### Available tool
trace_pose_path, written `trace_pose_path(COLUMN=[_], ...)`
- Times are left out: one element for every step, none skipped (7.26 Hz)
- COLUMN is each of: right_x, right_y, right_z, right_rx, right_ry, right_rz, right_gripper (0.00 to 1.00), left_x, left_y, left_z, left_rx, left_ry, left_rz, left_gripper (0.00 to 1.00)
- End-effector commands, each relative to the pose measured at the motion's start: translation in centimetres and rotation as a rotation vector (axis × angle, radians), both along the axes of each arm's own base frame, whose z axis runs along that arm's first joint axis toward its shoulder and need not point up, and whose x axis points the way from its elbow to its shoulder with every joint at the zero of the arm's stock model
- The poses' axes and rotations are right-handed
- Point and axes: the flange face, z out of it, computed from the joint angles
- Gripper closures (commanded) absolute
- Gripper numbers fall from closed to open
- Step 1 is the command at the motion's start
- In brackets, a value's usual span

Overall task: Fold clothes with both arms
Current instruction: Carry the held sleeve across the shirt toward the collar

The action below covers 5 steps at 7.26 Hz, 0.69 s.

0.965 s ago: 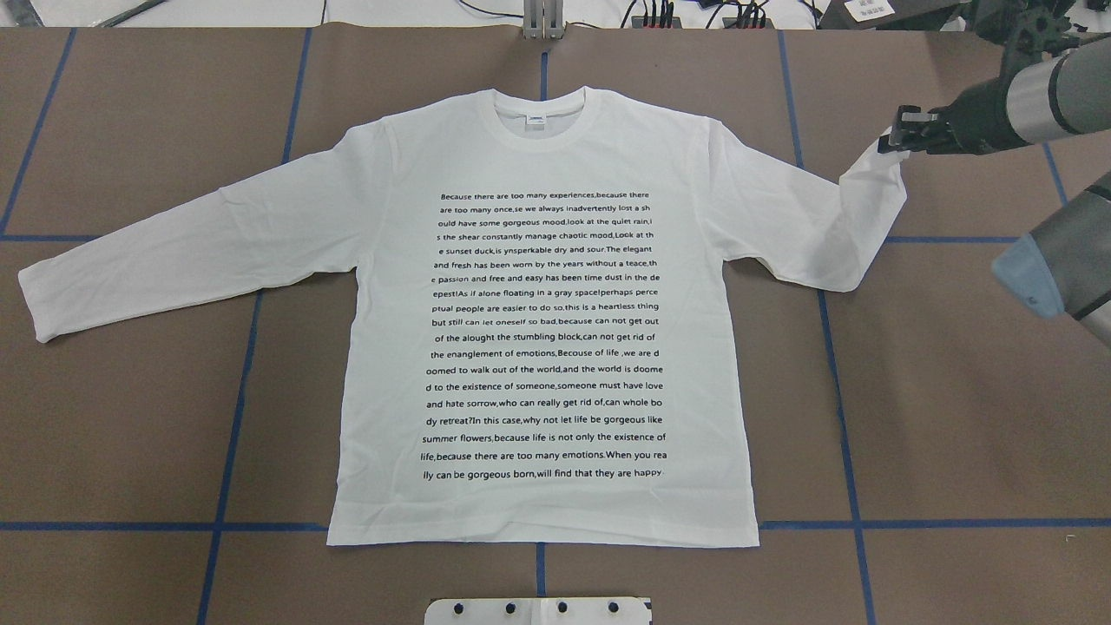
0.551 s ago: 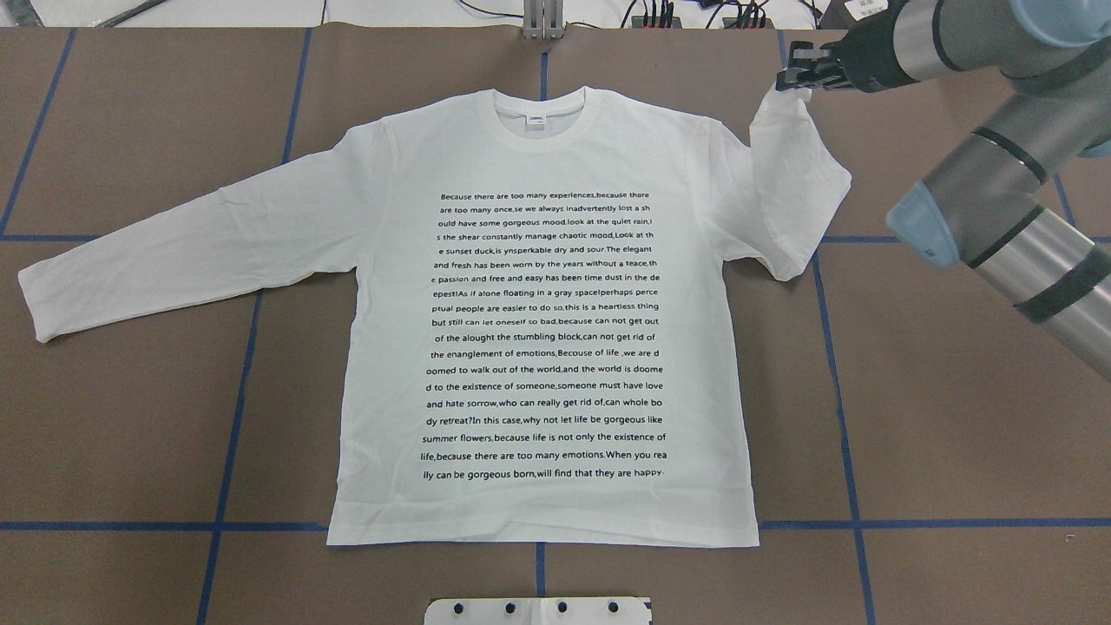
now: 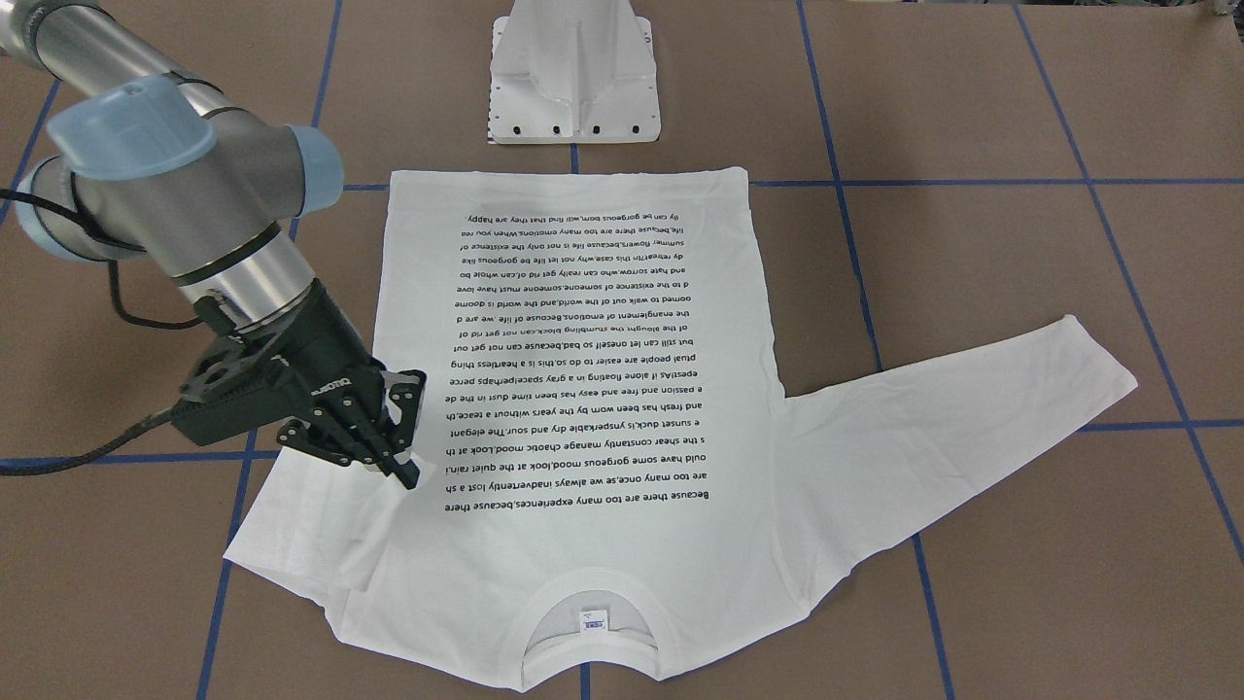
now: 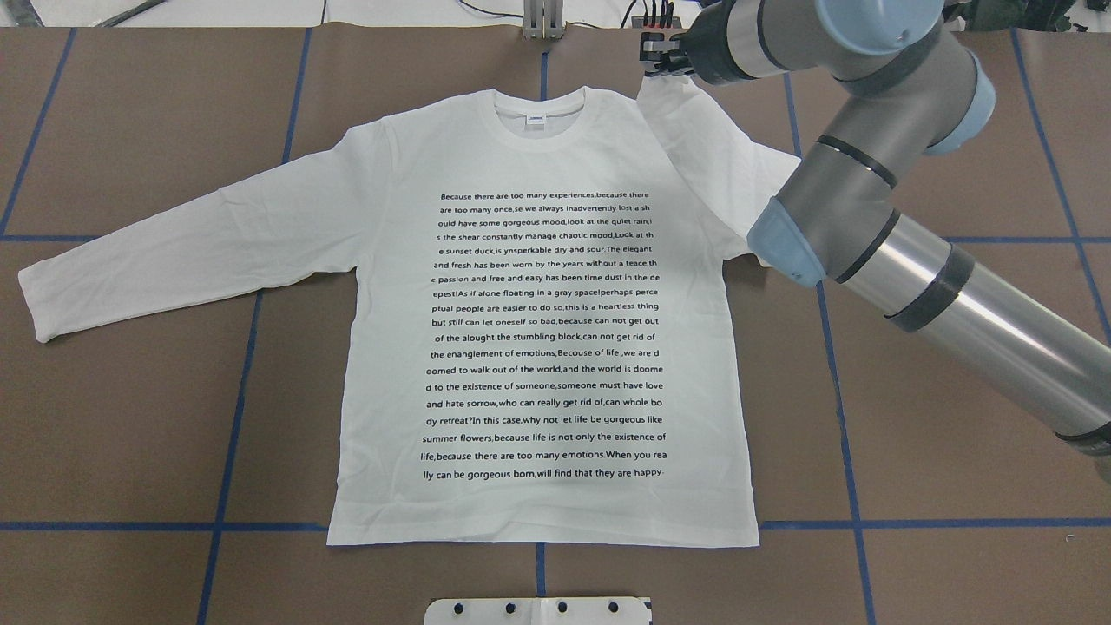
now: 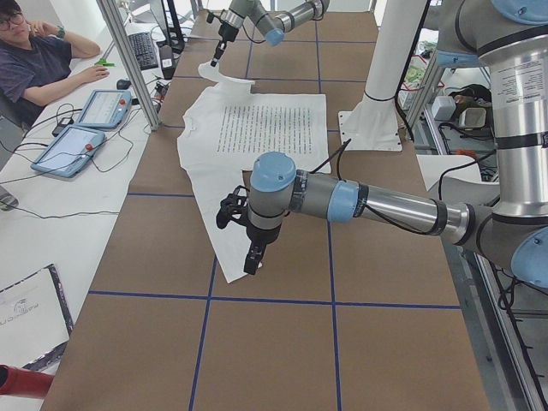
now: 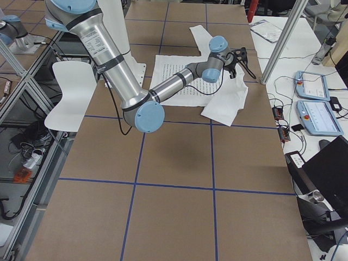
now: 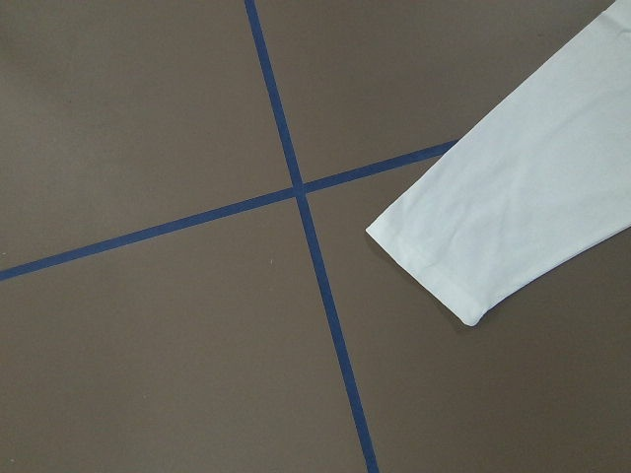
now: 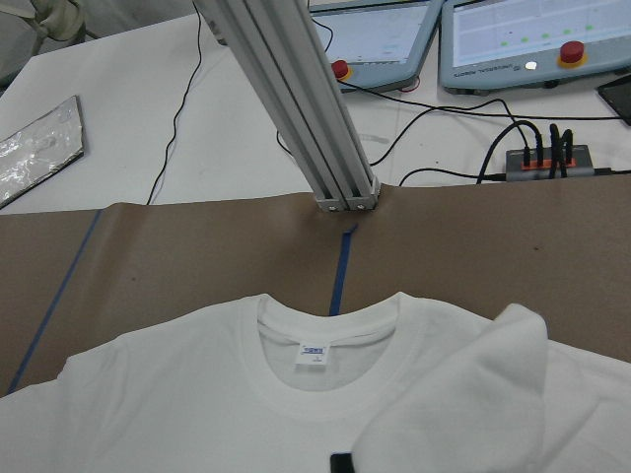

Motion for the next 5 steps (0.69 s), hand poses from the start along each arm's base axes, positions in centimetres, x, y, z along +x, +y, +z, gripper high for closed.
trace_pose_path(right_x=[-6.9, -10.4, -12.9, -14.2, -15.6], right_y=[3.3, 4.3, 5.5, 6.7, 7.8], right_z=[-4.5, -6.0, -6.4, -6.7, -8.3], right_rx=[0.056, 0.063, 0.075, 0.081, 0.092], right_ry=[0.004, 0.019, 0.034, 0.032, 0.022], right_rz=[0.033, 0.038, 0.050, 0.038, 0.035], right_gripper=[1.00, 1.00, 1.00, 1.00, 1.00], left_x=[0.0, 0.0, 0.0, 0.0, 0.0], left_y=[0.1, 0.1, 0.1, 0.2, 0.2], left_z=[0.3, 0.4, 0.5, 0.6, 0.6], left_rx=[-0.007, -0.009, -0.013, -0.014, -0.015], left_ry=[0.000, 0.001, 0.001, 0.001, 0.000], left_rz=[0.001, 0.001, 0.000, 0.000, 0.001], left_gripper=[0.00, 0.00, 0.00, 0.00, 0.00])
